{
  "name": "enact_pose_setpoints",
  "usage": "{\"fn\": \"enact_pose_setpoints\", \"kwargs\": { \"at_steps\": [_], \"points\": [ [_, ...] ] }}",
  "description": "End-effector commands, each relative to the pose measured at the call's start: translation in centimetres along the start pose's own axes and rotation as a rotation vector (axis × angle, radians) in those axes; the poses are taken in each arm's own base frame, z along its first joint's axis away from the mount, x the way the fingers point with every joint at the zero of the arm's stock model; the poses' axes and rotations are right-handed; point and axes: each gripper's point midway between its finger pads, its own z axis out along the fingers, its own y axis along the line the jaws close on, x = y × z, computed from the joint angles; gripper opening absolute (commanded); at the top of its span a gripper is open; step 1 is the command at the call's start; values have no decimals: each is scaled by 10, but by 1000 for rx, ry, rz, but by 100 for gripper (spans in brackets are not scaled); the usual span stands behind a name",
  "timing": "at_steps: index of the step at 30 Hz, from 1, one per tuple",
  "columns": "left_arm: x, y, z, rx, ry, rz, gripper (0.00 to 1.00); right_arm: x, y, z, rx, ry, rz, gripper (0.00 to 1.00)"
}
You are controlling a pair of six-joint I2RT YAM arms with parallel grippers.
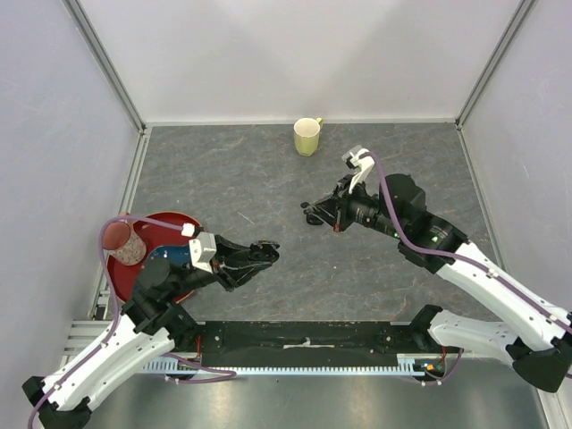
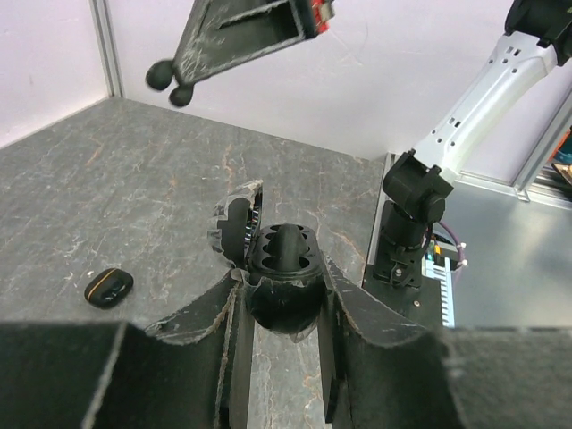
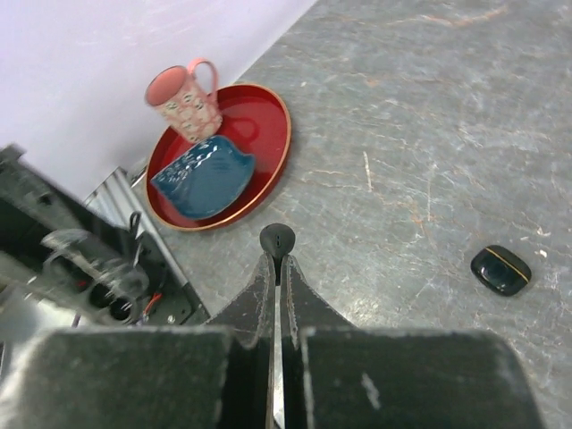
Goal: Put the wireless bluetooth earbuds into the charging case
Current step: Pick up the earbud from the center of the board, then place the earbud in the charging case.
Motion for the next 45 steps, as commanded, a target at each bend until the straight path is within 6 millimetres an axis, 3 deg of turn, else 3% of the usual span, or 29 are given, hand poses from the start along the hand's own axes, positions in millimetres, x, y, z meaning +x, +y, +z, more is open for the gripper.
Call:
{"fn": "enact_pose_setpoints", "kwargs": {
  "at_steps": [1, 3, 14, 22, 35, 45],
  "points": [
    [-34, -10, 5, 54, -74, 86, 2, -3, 32, -30, -151, 93, -155, 0],
    [-33, -9, 6, 57, -68, 84, 2, -12, 41, -39, -186, 88, -197, 0],
    [-32, -21, 16, 152, -56, 65, 2, -14, 93, -89, -471, 154, -315, 0],
    [-34, -26, 24, 202, -56, 59, 2, -6, 97, -84, -526, 215, -323, 0],
    [-31, -32, 25, 248, -46, 42, 2, -9, 115, -93, -642, 226, -341, 0],
    [-33, -35, 29, 277, -40, 31, 2, -4, 113, -88, -658, 260, -361, 0]
  ]
}}
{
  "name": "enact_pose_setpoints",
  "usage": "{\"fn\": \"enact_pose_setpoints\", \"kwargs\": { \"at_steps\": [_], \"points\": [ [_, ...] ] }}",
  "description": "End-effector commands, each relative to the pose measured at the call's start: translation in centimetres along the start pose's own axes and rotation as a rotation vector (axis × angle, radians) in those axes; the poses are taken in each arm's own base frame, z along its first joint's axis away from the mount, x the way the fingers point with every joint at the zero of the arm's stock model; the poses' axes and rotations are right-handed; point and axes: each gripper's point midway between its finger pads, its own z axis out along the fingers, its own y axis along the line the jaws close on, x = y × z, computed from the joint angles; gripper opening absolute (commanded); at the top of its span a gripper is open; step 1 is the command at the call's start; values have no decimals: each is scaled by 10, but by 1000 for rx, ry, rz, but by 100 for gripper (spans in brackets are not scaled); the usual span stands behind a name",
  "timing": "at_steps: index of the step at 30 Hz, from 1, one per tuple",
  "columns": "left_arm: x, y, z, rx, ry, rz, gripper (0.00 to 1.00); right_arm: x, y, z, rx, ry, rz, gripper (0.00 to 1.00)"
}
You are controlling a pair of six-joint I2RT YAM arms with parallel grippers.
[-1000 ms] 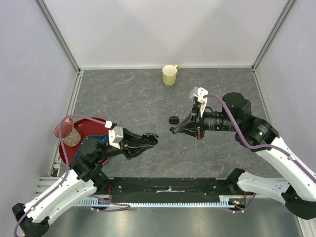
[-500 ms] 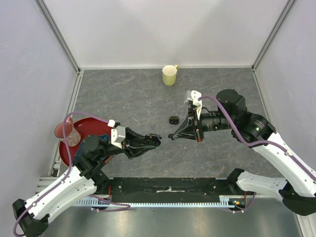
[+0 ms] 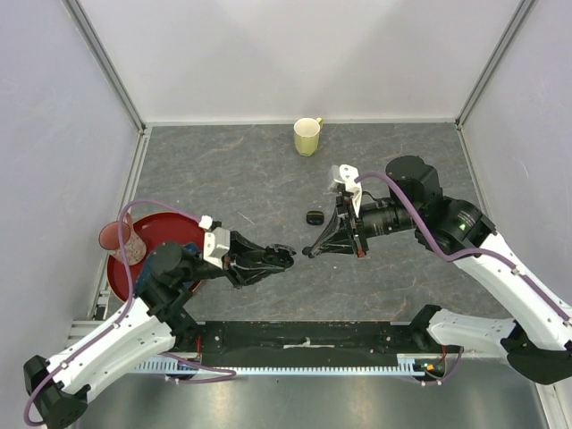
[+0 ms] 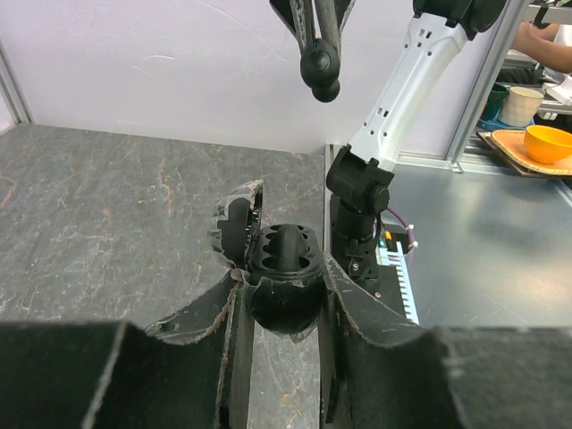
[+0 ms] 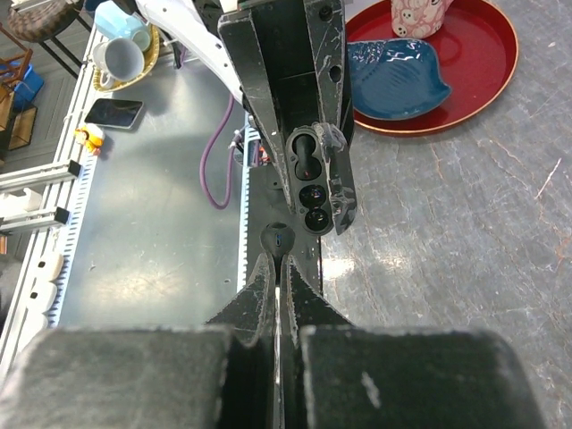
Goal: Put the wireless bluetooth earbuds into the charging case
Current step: Place the earbud in the charging case.
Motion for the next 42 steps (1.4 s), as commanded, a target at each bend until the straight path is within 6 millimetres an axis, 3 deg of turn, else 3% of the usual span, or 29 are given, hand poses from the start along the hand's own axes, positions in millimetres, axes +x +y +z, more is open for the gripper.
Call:
{"fn": "enact_pose_setpoints", "kwargs": {
  "at_steps": [1, 8, 19, 42],
  "points": [
    [-29, -10, 5, 55, -58, 31, 2, -10, 10, -3, -39, -17, -57, 0],
    [-27, -10, 8, 67, -52, 16, 2, -6, 0, 8, -20, 5, -35, 0],
    [-26, -13, 9, 86, -48, 10, 2, 3, -5, 39, -13, 69, -44, 0],
    [-33, -16, 9, 102, -97, 12, 2, 15, -8, 50, 0, 119, -49, 0]
  ]
}}
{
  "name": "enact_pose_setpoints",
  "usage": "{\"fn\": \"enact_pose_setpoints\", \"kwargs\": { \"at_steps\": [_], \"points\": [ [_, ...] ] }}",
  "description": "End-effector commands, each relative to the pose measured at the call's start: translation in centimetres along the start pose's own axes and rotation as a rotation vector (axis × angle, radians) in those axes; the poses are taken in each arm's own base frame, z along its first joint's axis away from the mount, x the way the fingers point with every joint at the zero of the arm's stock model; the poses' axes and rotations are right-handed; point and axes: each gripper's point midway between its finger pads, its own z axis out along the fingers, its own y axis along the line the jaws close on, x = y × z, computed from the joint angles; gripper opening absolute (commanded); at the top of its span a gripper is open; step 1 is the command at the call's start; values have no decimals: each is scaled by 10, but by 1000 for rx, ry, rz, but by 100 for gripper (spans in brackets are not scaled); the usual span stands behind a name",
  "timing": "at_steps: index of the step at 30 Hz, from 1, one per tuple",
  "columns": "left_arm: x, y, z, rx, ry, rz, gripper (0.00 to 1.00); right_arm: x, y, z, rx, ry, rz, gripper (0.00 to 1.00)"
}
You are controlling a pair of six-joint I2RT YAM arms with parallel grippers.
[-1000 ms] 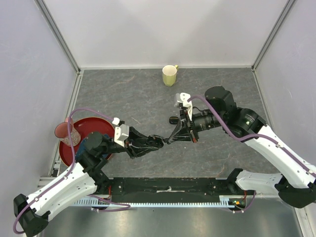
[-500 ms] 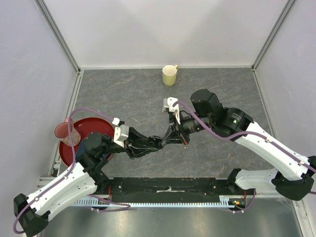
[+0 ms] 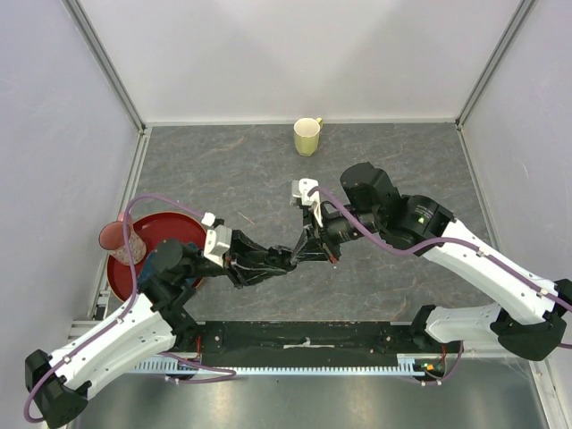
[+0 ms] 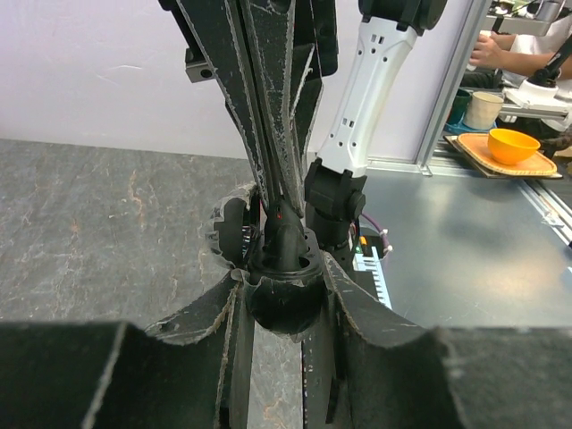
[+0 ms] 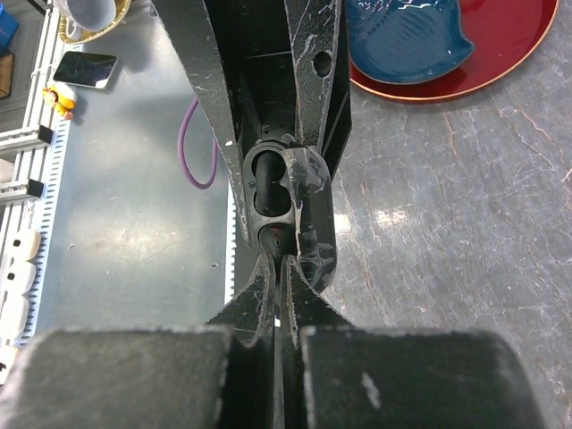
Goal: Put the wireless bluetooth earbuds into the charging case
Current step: Place the earbud in the charging case.
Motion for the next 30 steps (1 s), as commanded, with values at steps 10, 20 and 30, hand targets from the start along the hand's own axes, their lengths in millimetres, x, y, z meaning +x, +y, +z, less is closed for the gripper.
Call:
{"fn": "enact_pose_setpoints", "kwargs": {
  "at_steps": [10, 20, 30],
  "points": [
    [-32, -5, 2, 11, -119, 55, 2, -7, -2, 1, 30, -9, -36, 10],
    [-25, -5, 1, 12, -108, 42, 2, -32, -2, -20, 115, -109, -88, 37],
    [-19, -4, 1, 11, -88, 36, 2, -68, -12, -49, 287, -283, -93, 53]
  ]
}}
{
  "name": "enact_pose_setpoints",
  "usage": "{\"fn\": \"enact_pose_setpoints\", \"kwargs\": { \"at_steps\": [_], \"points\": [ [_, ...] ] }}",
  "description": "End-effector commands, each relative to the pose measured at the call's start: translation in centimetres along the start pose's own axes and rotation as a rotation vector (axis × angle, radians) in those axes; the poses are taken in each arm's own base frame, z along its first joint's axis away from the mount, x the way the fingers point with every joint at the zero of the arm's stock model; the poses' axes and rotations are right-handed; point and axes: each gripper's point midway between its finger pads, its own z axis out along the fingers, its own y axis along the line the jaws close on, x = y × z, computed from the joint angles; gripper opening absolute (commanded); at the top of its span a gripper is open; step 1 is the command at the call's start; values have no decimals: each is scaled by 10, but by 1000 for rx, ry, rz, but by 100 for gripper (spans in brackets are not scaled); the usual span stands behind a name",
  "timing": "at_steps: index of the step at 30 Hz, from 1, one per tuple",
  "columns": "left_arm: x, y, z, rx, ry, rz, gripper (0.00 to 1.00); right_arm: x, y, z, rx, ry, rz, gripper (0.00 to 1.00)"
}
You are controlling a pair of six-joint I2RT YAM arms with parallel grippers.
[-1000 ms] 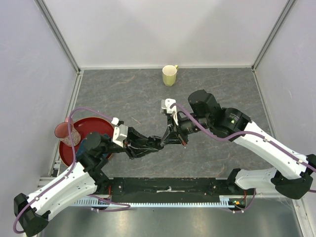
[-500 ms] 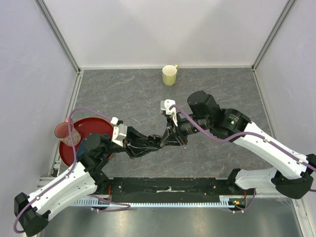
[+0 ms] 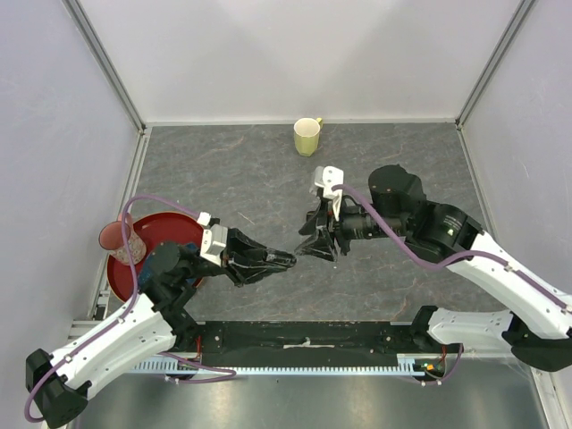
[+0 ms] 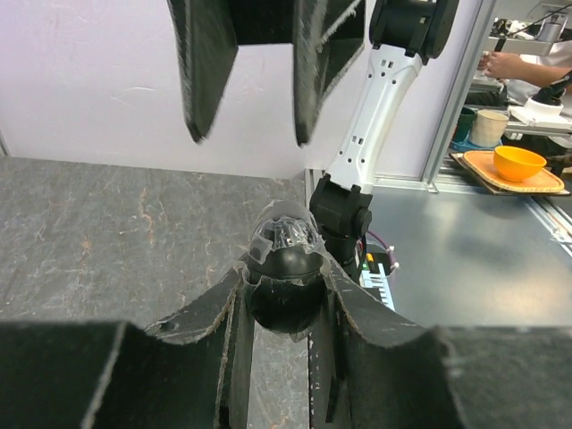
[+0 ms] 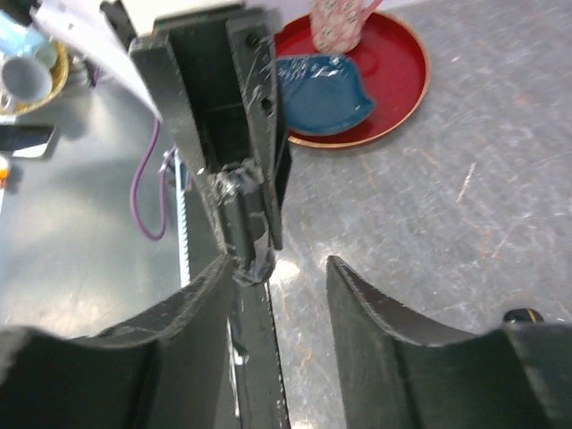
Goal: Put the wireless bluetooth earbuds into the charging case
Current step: Place the earbud in the charging case, then place the charging case at the center of the board.
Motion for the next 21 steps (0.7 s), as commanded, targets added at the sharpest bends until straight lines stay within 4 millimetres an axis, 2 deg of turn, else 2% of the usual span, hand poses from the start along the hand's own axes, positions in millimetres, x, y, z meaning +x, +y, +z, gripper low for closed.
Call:
{"fn": "enact_pose_setpoints", "kwargs": {
  "at_steps": [1, 2, 3, 6, 10, 12, 14, 15, 17, 18, 21],
  "points": [
    [-8, -6, 0, 22, -31, 21, 2, -50, -16, -23, 161, -199, -23, 57],
    [-7, -6, 0, 26, -29, 21, 2, -53, -19, -25, 186, -215, -11, 59],
    [-8, -6, -1, 22, -31, 22, 2, -53, -32, -28, 261, -231, 12, 59],
    [-6, -5, -2, 11, -35, 22, 2, -56, -41, -33, 323, -266, 57, 62],
    [-8, -1, -4, -20, -49, 28, 2, -54, -54, -27, 375, -289, 152, 63],
    [-10, 5, -5, -59, -60, 26, 2, -48, -47, -16, 319, -278, 194, 64],
    [-9, 12, -5, -94, -59, 19, 2, -50, -34, -5, 218, -295, 218, 65],
    [-9, 12, -5, -94, -60, 21, 2, -41, -32, 4, 188, -283, 259, 65],
    [-9, 12, -4, -97, -60, 18, 2, -43, -23, 14, 111, -303, 279, 65],
    [-9, 14, -4, -104, -59, 14, 2, -33, -22, 21, 88, -284, 312, 63],
    [-10, 18, -3, -123, -64, 3, 2, -20, -12, 38, -6, -246, 345, 55]
  ]
}}
